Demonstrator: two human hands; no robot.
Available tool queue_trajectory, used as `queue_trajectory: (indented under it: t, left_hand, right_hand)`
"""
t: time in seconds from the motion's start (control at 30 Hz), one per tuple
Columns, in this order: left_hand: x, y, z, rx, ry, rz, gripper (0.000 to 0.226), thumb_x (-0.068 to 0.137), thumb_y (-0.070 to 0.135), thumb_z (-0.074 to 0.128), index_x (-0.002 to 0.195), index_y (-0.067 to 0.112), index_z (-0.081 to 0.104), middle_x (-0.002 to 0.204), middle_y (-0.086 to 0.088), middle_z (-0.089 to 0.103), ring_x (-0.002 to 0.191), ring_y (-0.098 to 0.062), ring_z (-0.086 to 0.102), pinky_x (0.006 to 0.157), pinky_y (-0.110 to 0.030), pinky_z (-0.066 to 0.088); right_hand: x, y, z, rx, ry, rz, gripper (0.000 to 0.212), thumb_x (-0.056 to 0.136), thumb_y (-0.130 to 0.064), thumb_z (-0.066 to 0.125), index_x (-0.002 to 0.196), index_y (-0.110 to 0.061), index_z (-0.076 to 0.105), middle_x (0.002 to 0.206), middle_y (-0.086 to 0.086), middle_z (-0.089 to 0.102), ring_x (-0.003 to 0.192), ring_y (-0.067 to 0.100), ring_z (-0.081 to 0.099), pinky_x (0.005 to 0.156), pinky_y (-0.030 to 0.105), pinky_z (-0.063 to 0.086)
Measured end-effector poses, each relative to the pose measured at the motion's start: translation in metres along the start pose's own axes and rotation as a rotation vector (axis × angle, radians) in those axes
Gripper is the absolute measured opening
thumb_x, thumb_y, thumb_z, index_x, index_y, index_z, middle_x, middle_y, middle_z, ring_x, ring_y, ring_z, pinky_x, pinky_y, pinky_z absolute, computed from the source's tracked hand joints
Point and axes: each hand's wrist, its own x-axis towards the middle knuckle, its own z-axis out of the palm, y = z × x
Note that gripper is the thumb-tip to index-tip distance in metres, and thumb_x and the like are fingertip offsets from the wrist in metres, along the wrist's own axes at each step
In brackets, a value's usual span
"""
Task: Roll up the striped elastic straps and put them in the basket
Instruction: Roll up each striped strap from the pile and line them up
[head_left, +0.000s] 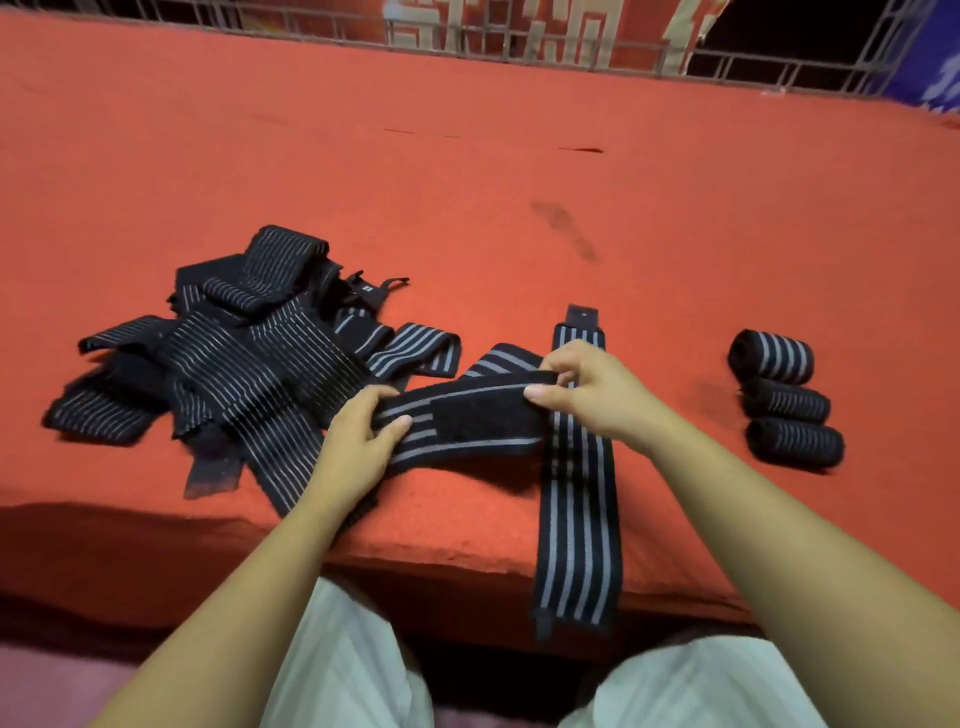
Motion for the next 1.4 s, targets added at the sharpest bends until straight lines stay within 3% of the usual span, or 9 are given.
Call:
queue_trajectory:
  t: [0.23, 0.37, 0.63, 0.77, 0.87, 1.0, 1.13, 1.23, 1.4]
  left_hand:
    - [-0.005, 0.007, -0.006, -0.111, -0.014, 0.005, 0.012, 0.092, 0.035, 0.068, 0.087, 0.024, 0.064, 0.082, 0.009, 0.064, 0.082, -0.007, 0.059, 0.078, -0.032, 0.045]
    - [0.002, 0.034, -0.01, -0.26, 0.077, 0.01, 0.014, 0.095, 0.023, 0.068, 0.084, 0.016, 0.063, 0.078, 0.005, 0.066, 0.073, -0.004, 0.059, 0.071, -0.03, 0.047]
    - [0.028, 0.095, -0.012, -0.327, -0.07, -0.115, 0.01, 0.097, 0.026, 0.064, 0.093, 0.019, 0.069, 0.085, 0.002, 0.073, 0.076, -0.01, 0.065, 0.077, -0.032, 0.05]
    - [0.023, 0.112, -0.003, -0.803, -0.312, -0.267, 0.019, 0.098, 0.002, 0.056, 0.112, 0.011, 0.065, 0.097, -0.005, 0.074, 0.081, -0.017, 0.071, 0.07, -0.025, 0.057]
    - [0.017, 0.122, 0.008, -0.77, -0.351, -0.179, 0.024, 0.096, -0.001, 0.058, 0.117, 0.007, 0.064, 0.107, -0.009, 0.075, 0.091, -0.017, 0.071, 0.077, -0.025, 0.057]
    - [0.018, 0.129, 0.012, -0.525, -0.383, -0.063, 0.024, 0.093, 0.002, 0.065, 0.116, 0.009, 0.067, 0.111, -0.007, 0.075, 0.103, -0.024, 0.07, 0.095, -0.037, 0.055]
    - [0.02, 0.146, 0.016, -0.408, -0.579, 0.063, 0.026, 0.09, 0.008, 0.07, 0.111, 0.022, 0.074, 0.11, -0.016, 0.072, 0.101, -0.035, 0.07, 0.096, -0.046, 0.054]
    - [0.022, 0.153, 0.017, -0.324, -0.6, 0.127, 0.024, 0.083, 0.022, 0.075, 0.103, 0.033, 0.075, 0.104, -0.014, 0.073, 0.089, -0.018, 0.067, 0.088, -0.041, 0.054]
    - [0.021, 0.139, 0.011, -0.105, -0.551, 0.151, 0.02, 0.085, 0.021, 0.08, 0.102, 0.028, 0.072, 0.092, 0.003, 0.074, 0.082, -0.008, 0.066, 0.078, -0.029, 0.051]
  right_hand:
    - [-0.013, 0.001, -0.042, 0.138, 0.14, 0.012, 0.036, 0.086, -0.019, 0.074, 0.091, 0.014, 0.061, 0.094, 0.03, 0.057, 0.078, 0.019, 0.053, 0.076, 0.033, 0.039]
    - [-0.019, 0.005, -0.054, 0.081, 0.146, 0.0, 0.008, 0.088, -0.018, 0.074, 0.082, -0.014, 0.07, 0.112, 0.007, 0.068, 0.101, 0.021, 0.064, 0.095, 0.035, 0.046]
    - [-0.026, -0.021, -0.095, 0.066, 0.254, -0.079, 0.022, 0.092, -0.022, 0.071, 0.078, -0.007, 0.062, 0.063, -0.003, 0.051, 0.051, -0.003, 0.043, 0.051, 0.013, 0.035]
    - [-0.027, -0.023, -0.102, -0.067, 0.22, -0.032, 0.026, 0.09, -0.027, 0.073, 0.072, -0.012, 0.061, 0.057, -0.006, 0.05, 0.044, 0.0, 0.041, 0.045, 0.015, 0.033]
    - [-0.028, -0.009, -0.093, -0.159, 0.109, 0.046, 0.027, 0.084, -0.024, 0.08, 0.068, -0.01, 0.062, 0.054, -0.006, 0.051, 0.045, 0.001, 0.042, 0.048, 0.019, 0.034]
    - [-0.031, 0.007, -0.081, -0.24, -0.044, 0.134, 0.045, 0.073, -0.031, 0.088, 0.107, -0.008, 0.068, 0.09, 0.004, 0.066, 0.077, 0.008, 0.059, 0.073, 0.031, 0.05]
    - [-0.034, -0.006, -0.07, -0.062, -0.116, 0.015, 0.091, 0.076, -0.032, 0.085, 0.152, -0.027, 0.035, 0.145, -0.008, 0.047, 0.133, 0.003, 0.044, 0.109, 0.02, 0.036]
    - [-0.029, -0.011, -0.065, -0.087, -0.228, -0.035, 0.051, 0.082, -0.027, 0.082, 0.129, -0.02, 0.062, 0.122, -0.008, 0.068, 0.112, 0.002, 0.061, 0.091, 0.01, 0.044]
    - [-0.03, -0.002, -0.071, -0.135, -0.154, -0.02, 0.018, 0.083, -0.022, 0.08, 0.084, -0.009, 0.067, 0.075, 0.004, 0.071, 0.065, 0.011, 0.061, 0.071, 0.039, 0.051]
